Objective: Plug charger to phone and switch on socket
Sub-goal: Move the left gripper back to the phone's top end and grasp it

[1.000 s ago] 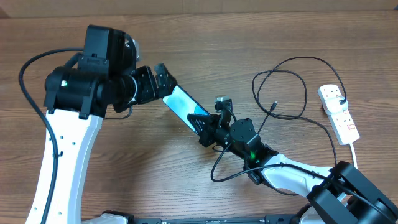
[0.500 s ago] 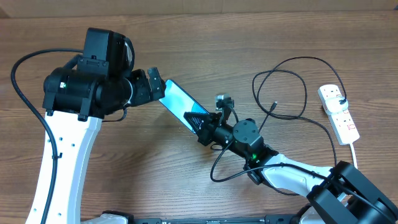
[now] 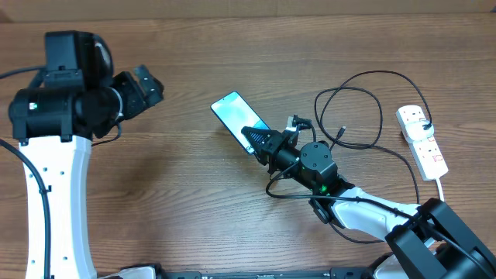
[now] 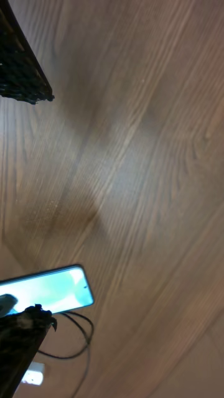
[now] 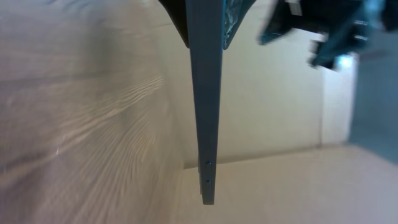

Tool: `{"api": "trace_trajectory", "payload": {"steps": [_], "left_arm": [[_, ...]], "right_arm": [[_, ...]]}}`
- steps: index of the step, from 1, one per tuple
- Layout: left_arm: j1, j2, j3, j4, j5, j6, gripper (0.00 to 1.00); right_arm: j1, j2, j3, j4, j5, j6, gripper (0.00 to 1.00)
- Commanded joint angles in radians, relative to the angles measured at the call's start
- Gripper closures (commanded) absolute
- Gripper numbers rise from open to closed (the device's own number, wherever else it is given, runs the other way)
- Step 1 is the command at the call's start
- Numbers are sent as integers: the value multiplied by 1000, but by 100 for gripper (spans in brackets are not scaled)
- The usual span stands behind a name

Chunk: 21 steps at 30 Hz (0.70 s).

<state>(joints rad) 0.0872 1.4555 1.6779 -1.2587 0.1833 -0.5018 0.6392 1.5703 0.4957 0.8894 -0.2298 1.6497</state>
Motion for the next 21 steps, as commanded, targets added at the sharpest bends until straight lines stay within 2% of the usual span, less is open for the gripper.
{"api": "trace_trajectory", "payload": {"steps": [1, 4, 10, 15, 19, 21], "left_arm": [[60, -3, -86, 48, 153, -31, 0], [103, -3, -180, 97, 319, -30, 0], [113, -3, -354, 151, 592, -66, 1], [112, -2, -476, 241, 735, -133, 3], [104, -2, -568, 352, 797, -234, 8], [90, -2, -611, 404, 811, -306, 12]], "right_arm": [[0, -10, 23, 22, 24, 263, 96], [0, -10, 23, 21, 51, 315, 96], [0, -10, 23, 1, 80, 318, 96], [1, -10, 23, -34, 69, 323, 96], [1, -10, 23, -35, 21, 443, 96], [1, -10, 23, -37, 19, 448, 96]]}}
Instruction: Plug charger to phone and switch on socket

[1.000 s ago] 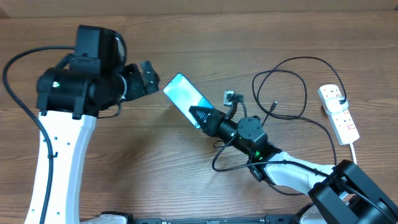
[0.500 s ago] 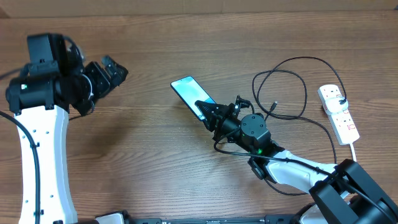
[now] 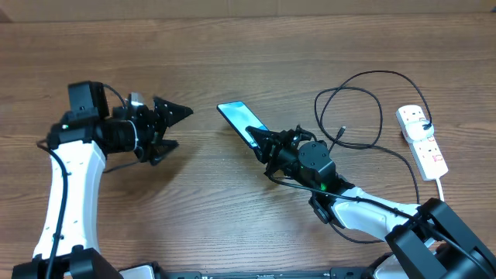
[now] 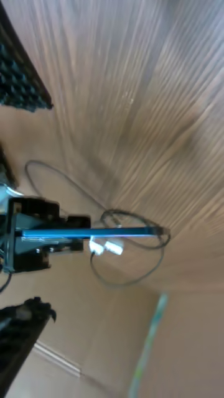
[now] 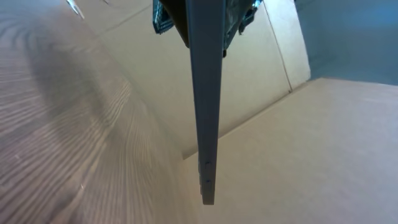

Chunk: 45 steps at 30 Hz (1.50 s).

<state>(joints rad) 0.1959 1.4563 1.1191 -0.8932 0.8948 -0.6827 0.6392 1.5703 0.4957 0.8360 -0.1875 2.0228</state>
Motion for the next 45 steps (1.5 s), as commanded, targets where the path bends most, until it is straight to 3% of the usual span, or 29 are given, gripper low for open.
{"api": "trace_trajectory", "payload": {"steps": [1, 7, 14, 24, 32, 45], "left_arm": [[-28, -3, -65, 58, 106, -157, 15], [-108, -3, -88, 184, 96, -304, 19], [-196, -3, -88, 264, -27, -454, 21], [-212, -3, -88, 300, -68, -459, 40], [-217, -3, -88, 300, -106, -459, 50], [-253, -3, -88, 325, -120, -454, 55]], "right_arm": [[1, -10, 23, 6, -24, 75, 96], [8, -10, 23, -31, -41, 71, 96], [58, -10, 23, 18, -54, 72, 96], [87, -10, 23, 98, -39, 106, 96], [106, -10, 23, 111, -8, 139, 96], [162, -10, 24, 133, 101, 139, 96]]}}
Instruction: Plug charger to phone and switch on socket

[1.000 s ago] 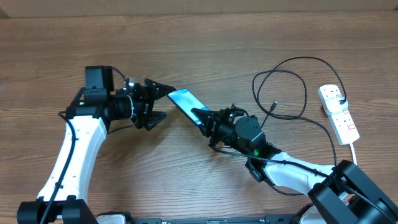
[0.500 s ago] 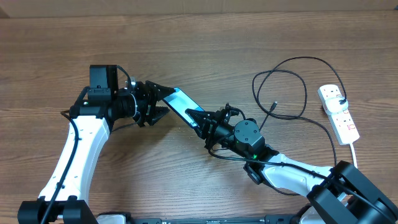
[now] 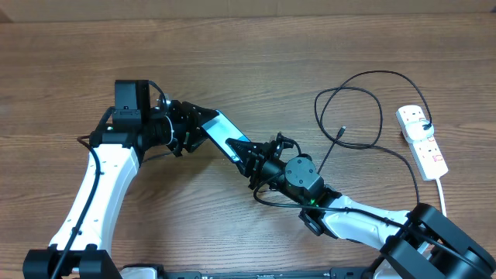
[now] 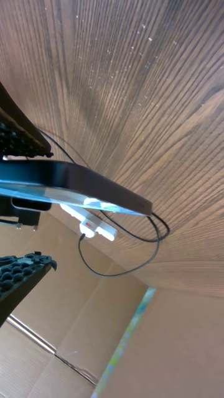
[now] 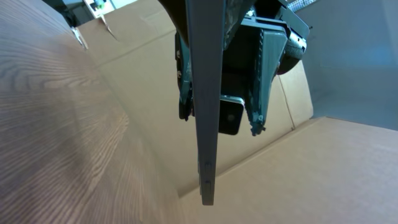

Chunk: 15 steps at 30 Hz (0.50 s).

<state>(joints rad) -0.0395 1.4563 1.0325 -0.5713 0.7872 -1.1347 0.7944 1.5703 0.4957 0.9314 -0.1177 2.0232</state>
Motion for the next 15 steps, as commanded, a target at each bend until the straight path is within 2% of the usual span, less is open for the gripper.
{"api": "trace_trajectory", "payload": {"steps": [1, 15], "left_arm": [[-24, -3, -2, 4, -13, -2, 55], [-40, -3, -2, 3, -28, -3, 69]], "right_arm": [[7, -10, 24, 45, 31, 139, 96], [10, -10, 24, 81, 19, 138, 96]]}}
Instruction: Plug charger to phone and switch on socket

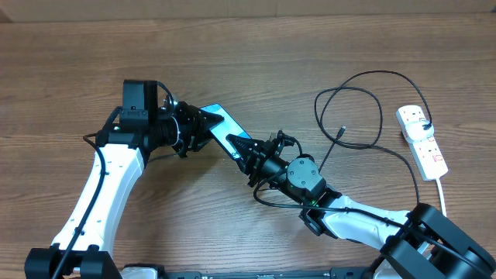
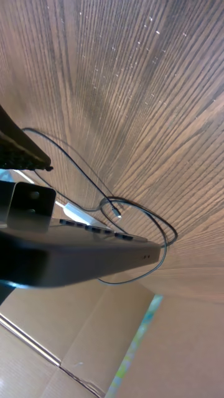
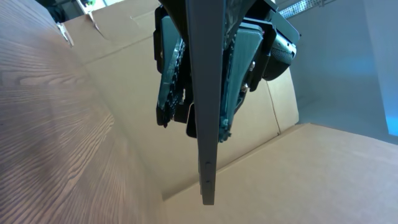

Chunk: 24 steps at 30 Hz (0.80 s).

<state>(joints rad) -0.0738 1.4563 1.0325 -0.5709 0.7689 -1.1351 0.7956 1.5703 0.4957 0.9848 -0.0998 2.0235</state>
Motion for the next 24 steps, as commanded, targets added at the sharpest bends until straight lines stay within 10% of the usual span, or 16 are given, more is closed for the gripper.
{"api": "trace_trajectory", "payload": {"steps": [1, 24], "left_arm": [[-5, -3, -2, 3, -10, -3, 70], [-5, -3, -2, 55, 0, -83, 87]], "right_arm": [[8, -10, 24, 27, 1, 138, 96], [8, -10, 24, 9, 22, 138, 96]]}}
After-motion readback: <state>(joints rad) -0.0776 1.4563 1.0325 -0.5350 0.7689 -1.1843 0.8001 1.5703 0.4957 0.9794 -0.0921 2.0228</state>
